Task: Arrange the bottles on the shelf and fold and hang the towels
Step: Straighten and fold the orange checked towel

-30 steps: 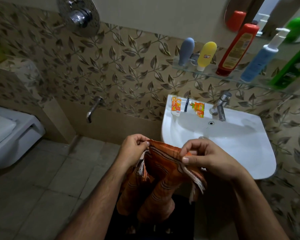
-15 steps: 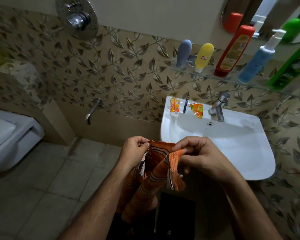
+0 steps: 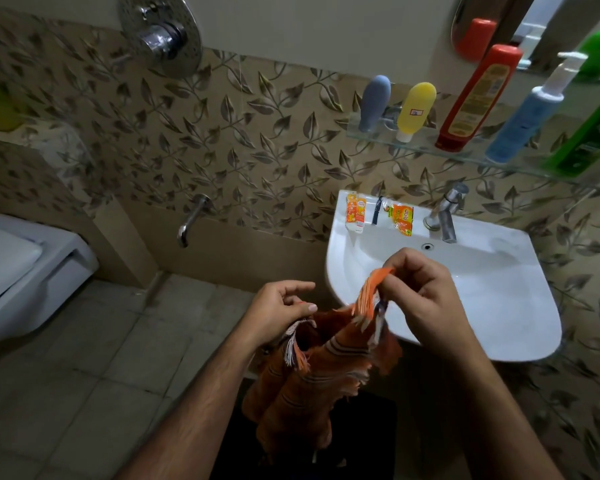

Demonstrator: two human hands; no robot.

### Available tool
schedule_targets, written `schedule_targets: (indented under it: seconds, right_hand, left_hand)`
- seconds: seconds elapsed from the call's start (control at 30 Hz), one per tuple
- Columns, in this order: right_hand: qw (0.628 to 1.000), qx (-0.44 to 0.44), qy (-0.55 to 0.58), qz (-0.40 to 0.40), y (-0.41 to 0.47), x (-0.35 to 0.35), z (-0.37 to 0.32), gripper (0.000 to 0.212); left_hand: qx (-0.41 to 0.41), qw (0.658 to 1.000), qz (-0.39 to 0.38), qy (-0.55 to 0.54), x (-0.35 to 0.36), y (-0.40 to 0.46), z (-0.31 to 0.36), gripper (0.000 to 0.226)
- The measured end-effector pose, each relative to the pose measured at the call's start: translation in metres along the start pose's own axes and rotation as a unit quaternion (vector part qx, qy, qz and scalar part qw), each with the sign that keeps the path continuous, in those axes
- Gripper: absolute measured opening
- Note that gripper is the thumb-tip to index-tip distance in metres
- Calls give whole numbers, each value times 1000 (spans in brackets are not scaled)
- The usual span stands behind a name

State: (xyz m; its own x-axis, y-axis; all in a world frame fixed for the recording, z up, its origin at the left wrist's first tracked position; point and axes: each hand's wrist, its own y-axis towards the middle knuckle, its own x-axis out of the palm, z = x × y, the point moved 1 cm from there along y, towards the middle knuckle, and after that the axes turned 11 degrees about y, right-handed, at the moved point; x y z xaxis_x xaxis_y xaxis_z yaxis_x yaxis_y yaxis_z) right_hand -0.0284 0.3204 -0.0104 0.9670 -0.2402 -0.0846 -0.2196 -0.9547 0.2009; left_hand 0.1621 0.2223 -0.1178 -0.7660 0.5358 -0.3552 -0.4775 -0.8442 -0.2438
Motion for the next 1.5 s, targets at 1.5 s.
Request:
schedule_targets:
  seconds: [1.5]
  right_hand:
    - [994, 98, -22, -45, 1, 65, 54, 19]
  left_hand:
    - [-37, 970, 60, -231, -17, -42, 28, 25]
